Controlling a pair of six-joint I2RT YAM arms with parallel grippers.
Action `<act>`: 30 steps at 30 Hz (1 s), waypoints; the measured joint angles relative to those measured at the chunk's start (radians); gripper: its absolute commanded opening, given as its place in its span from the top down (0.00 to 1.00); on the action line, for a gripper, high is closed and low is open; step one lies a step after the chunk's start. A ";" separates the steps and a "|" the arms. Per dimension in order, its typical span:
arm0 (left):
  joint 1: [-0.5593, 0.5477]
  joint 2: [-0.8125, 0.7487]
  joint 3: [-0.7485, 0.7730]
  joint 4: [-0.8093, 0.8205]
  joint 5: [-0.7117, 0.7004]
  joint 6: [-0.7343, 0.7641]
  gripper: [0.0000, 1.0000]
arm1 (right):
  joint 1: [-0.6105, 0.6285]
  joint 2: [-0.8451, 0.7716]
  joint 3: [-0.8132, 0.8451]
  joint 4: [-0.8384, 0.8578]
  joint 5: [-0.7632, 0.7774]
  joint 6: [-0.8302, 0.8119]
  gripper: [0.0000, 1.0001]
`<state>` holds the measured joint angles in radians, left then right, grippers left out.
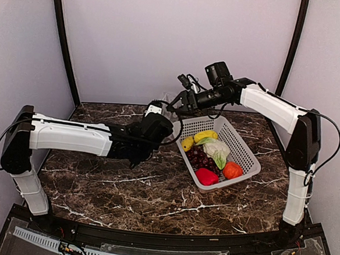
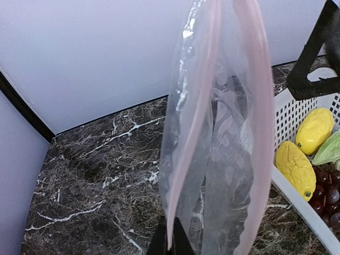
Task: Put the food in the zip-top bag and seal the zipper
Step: Pass from the right arm to the left, then open the zipper food storage bag at the center of the board.
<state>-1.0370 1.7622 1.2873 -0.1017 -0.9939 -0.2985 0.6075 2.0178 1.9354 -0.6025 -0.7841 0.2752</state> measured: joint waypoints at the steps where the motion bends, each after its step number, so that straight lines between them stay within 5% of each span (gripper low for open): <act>1: 0.005 -0.020 -0.011 -0.007 -0.006 0.008 0.99 | 0.000 -0.003 0.000 -0.005 -0.008 -0.028 0.01; 11: 0.249 -0.434 -0.087 -0.229 0.026 0.111 0.99 | -0.089 -0.183 -0.051 -0.052 0.017 -0.230 0.01; 16: 0.262 -0.592 -0.048 -0.333 -0.019 0.228 0.99 | -0.230 -0.198 -0.068 -0.037 -0.040 -0.229 0.01; 20: 0.262 -0.551 0.007 -0.430 0.077 0.236 0.99 | -0.238 -0.195 -0.129 -0.001 -0.058 -0.241 0.03; 23: 0.259 -0.460 0.002 -0.456 0.232 0.177 0.99 | -0.214 -0.195 -0.177 0.024 -0.102 -0.248 0.16; 26: 0.256 -0.354 -0.055 -0.408 0.414 0.082 0.99 | -0.190 -0.192 -0.214 0.059 -0.171 -0.224 0.26; 30: 0.253 -0.286 -0.213 -0.201 0.628 -0.064 0.99 | -0.145 -0.162 -0.215 0.076 -0.180 -0.206 0.27</act>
<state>-0.7837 1.4765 1.0740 -0.3031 -0.3660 -0.3626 0.4625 1.8557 1.7206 -0.5270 -0.9638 0.0692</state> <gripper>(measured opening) 0.012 0.736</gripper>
